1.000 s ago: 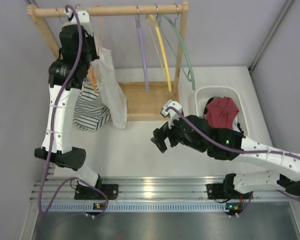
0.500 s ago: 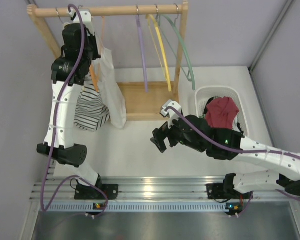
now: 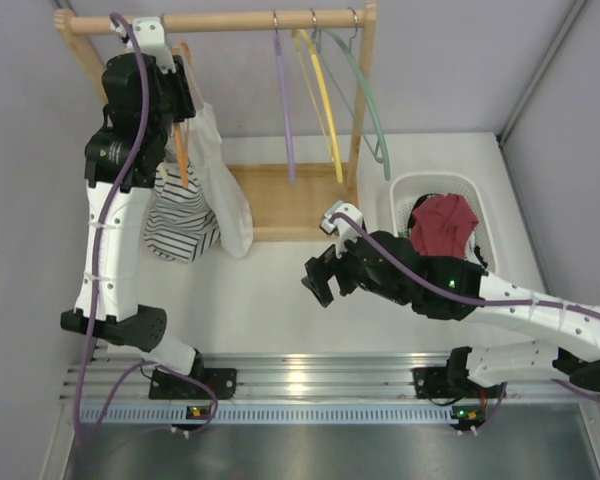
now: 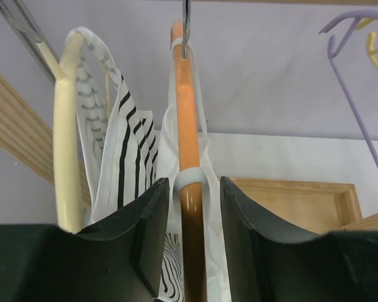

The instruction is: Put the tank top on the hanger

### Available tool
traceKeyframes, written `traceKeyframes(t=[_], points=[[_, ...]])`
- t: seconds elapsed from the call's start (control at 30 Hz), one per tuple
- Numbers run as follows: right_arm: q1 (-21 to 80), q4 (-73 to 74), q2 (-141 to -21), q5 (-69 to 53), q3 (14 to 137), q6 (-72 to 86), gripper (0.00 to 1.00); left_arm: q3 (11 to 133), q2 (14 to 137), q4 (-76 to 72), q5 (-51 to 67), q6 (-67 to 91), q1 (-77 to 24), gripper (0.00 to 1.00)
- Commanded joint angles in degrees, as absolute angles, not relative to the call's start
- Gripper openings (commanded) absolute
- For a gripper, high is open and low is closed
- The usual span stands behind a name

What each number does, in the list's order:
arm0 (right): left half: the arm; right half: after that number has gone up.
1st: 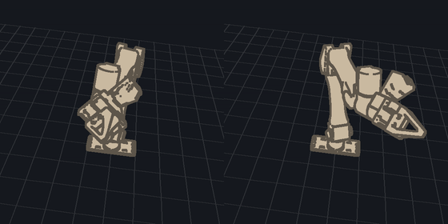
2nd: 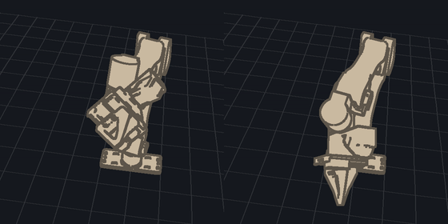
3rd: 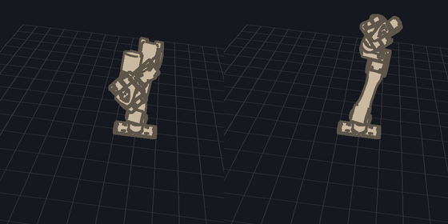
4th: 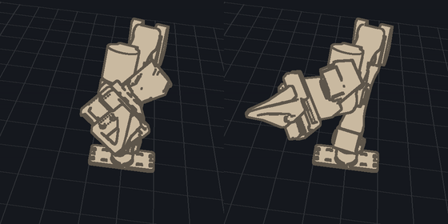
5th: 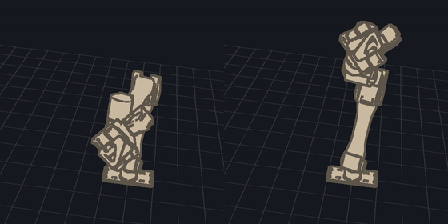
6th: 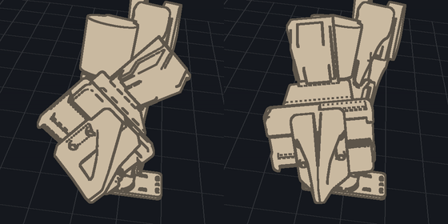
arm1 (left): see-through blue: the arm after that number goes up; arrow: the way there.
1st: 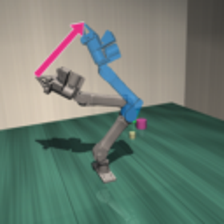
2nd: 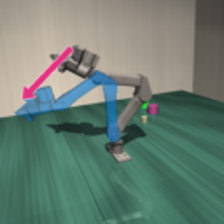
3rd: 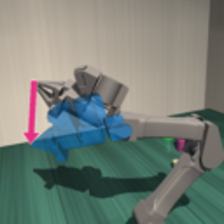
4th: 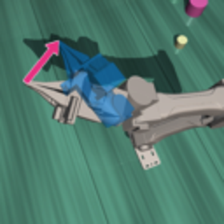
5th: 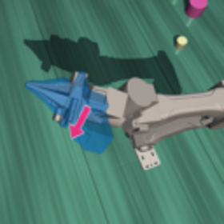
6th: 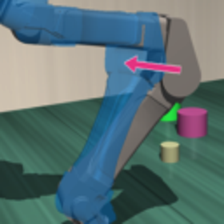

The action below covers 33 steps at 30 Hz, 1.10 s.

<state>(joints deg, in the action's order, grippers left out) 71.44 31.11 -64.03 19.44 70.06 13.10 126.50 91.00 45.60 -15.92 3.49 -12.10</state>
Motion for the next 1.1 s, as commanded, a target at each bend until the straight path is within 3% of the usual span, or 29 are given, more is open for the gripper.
traceKeyframes(t=[0.0, 0.3, 0.63, 0.9, 1.07], points=[[70.84, 31.11, -63.90, 20.30, 72.07, 14.50, 0.92, 126.04, 86.58, 40.87, -13.71, 4.92, -11.87, 0.44], [70.84, 34.18, -62.05, 23.64, 71.98, 18.36, 0.93, 125.68, 80.34, 41.22, -10.64, 5.88, -11.87, 0.54], [70.75, 39.54, -55.55, 32.25, 70.05, 24.43, 0.96, 117.18, 72.69, 39.82, 8.60, 15.11, -13.00, 0.60], [70.58, 44.91, -48.61, 38.14, 67.06, 29.97, 0.98, 105.58, 65.67, 38.59, 5.98, 17.22, -26.18, 0.60], [70.58, 46.75, -44.31, 38.93, 64.43, 33.13, 1.00, 89.94, 57.60, 35.17, 0.53, 20.64, -37.33, 0.59]])
